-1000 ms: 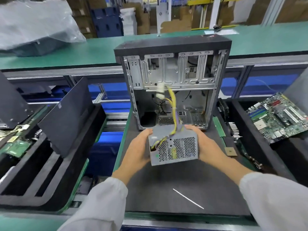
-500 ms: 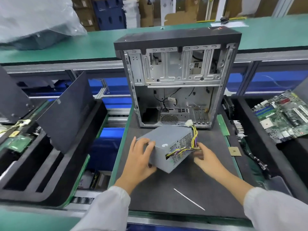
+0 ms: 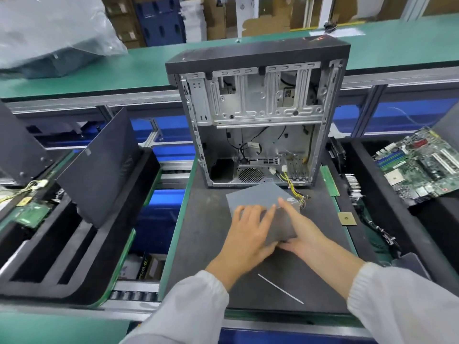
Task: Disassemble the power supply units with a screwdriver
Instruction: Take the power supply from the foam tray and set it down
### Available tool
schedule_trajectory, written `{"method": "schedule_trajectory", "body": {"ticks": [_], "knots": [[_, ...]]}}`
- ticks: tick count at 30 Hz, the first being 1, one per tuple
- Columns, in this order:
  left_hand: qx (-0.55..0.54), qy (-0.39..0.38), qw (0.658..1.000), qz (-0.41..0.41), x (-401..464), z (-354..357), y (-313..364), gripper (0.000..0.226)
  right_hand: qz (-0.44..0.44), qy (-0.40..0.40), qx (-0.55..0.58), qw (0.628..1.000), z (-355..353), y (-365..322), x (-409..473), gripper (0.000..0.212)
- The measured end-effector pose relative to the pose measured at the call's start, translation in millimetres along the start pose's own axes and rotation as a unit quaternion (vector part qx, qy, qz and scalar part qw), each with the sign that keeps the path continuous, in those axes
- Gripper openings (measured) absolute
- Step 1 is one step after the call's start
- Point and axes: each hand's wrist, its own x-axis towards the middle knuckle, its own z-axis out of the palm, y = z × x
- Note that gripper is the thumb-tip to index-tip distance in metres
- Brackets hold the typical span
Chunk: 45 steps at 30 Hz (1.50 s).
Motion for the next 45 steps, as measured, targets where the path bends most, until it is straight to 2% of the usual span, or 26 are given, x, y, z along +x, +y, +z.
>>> {"method": "schedule_trajectory", "body": {"ticks": [2,4,6,7,8,10,12,13,14,15,17,19,21,22,23,25,27,29,33,34,35,37,39,41,43,45], "knots": [[-0.161,0.026,0.985,-0.049,3,-11,-16,0.051,-0.017,0.027,-0.015,0.999,-10,-1,7,0.059],[-0.289,0.067,0.935,-0.197,5,-21,-40,0.032,-0.007,0.023,-0.015,1.000,-21,-4,14,0.056],[-0.372,0.060,0.834,-0.403,4,-24,-65,0.032,0.014,0.000,-0.024,1.000,-30,-10,21,0.061],[-0.404,0.015,0.776,-0.485,0,-23,-75,0.041,0.023,-0.020,-0.041,0.999,-32,-14,26,0.068],[-0.429,-0.041,0.729,-0.532,-5,-20,-83,0.051,0.033,-0.048,-0.068,0.996,-34,-18,32,0.078],[-0.482,-0.113,0.674,-0.548,-19,-12,-88,0.056,0.049,-0.114,-0.133,0.983,-35,-27,43,0.094],[-0.520,-0.109,0.650,-0.544,-32,-6,-81,0.042,0.057,-0.167,-0.182,0.967,-29,-34,53,0.094],[-0.513,-0.100,0.656,-0.545,-37,-4,-76,0.032,0.061,-0.180,-0.206,0.960,-24,-36,55,0.089],[-0.489,-0.096,0.676,-0.543,-41,-3,-73,0.028,0.060,-0.189,-0.235,0.951,-18,-38,57,0.079],[-0.454,-0.103,0.707,-0.532,-45,-3,-70,0.030,0.044,-0.191,-0.274,0.941,-12,-38,58,0.067],[-0.393,-0.125,0.767,-0.491,-49,-2,-64,0.037,-0.046,-0.161,-0.367,0.915,-1,-33,58,0.040],[-0.348,-0.125,0.802,-0.470,-46,-3,-57,0.038,-0.141,-0.085,-0.421,0.892,-2,-22,63,0.037],[-0.317,-0.107,0.816,-0.472,-36,-2,-47,0.043,-0.220,-0.008,-0.456,0.862,-8,-11,68,0.042],[-0.305,-0.098,0.820,-0.475,-31,0,-42,0.046,-0.245,-0.002,-0.449,0.859,-9,-7,68,0.045],[-0.294,-0.091,0.822,-0.479,-28,2,-39,0.049,-0.238,-0.014,-0.414,0.878,-8,-5,68,0.048],[-0.284,-0.094,0.816,-0.495,-26,6,-39,0.052,-0.145,-0.021,-0.264,0.953,-1,-5,66,0.055],[-0.285,-0.109,0.797,-0.521,-25,5,-43,0.052,-0.086,0.001,-0.141,0.986,1,-8,66,0.058],[-0.302,-0.121,0.770,-0.548,-23,2,-47,0.045,-0.076,0.008,-0.129,0.989,3,-10,66,0.057],[-0.340,-0.161,0.750,-0.544,-20,-6,-45,0.038,-0.072,0.013,-0.231,0.970,9,-13,59,0.063],[-0.360,-0.165,0.741,-0.543,-21,-10,-47,0.035,-0.113,0.008,-0.281,0.953,11,-15,55,0.061],[-0.385,-0.156,0.729,-0.545,-22,-14,-49,0.032,-0.180,-0.001,-0.347,0.921,15,-18,52,0.057],[-0.424,-0.106,0.696,-0.571,-23,-30,-54,0.026,-0.310,-0.020,-0.443,0.841,29,-25,40,0.044],[-0.438,-0.057,0.680,-0.585,-24,-51,-57,0.026,-0.380,-0.063,-0.491,0.782,55,-24,25,0.029],[-0.445,-0.046,0.687,-0.573,-30,-73,-59,0.025,-0.395,-0.120,-0.551,0.725,88,-12,8,0.022],[-0.459,-0.038,0.679,-0.571,-43,-96,-60,0.022,-0.382,-0.184,-0.626,0.654,119,9,-10,0.022],[-0.460,-0.031,0.669,-0.583,-64,-118,-65,0.020,-0.365,-0.220,-0.668,0.610,144,31,-28,0.019]]}}
